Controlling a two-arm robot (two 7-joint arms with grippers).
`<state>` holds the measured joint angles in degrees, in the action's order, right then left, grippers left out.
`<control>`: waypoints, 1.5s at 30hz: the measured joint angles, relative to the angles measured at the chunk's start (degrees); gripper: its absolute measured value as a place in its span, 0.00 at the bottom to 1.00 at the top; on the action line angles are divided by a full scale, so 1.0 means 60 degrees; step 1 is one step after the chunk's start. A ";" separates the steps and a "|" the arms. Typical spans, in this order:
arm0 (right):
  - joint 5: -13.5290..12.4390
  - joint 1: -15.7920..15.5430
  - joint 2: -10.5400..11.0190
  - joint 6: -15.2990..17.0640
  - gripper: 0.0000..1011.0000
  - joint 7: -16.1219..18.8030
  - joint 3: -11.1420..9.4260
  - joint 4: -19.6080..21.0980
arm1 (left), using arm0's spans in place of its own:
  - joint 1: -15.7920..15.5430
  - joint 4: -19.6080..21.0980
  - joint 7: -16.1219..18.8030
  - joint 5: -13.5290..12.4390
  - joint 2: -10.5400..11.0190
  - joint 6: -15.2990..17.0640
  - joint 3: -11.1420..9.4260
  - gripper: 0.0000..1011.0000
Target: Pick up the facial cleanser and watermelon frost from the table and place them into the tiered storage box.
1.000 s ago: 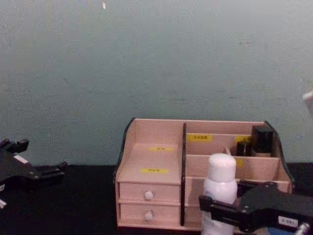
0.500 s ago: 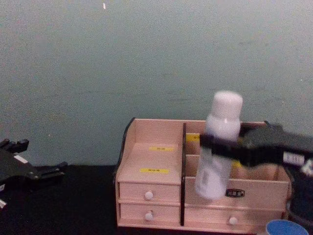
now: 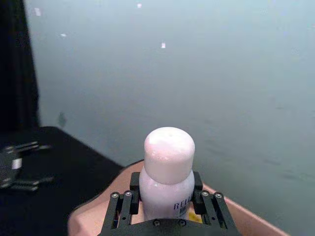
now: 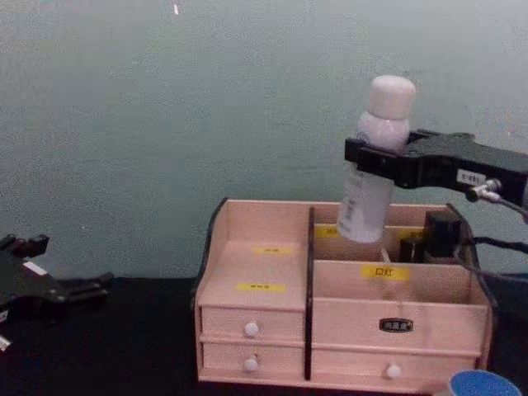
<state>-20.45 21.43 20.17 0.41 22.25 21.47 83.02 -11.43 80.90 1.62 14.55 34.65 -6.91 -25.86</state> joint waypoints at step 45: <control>0.1289 0.1359 -0.1368 0.0095 0.59 -0.0400 -0.0135 -0.2958 | -0.0001 0.0000 0.0000 0.0000 0.0000 0.0000 0.0000 0.99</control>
<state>-12.71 29.59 11.97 0.98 19.85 20.66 65.28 -11.44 80.90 1.62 14.55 34.65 -6.91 -25.86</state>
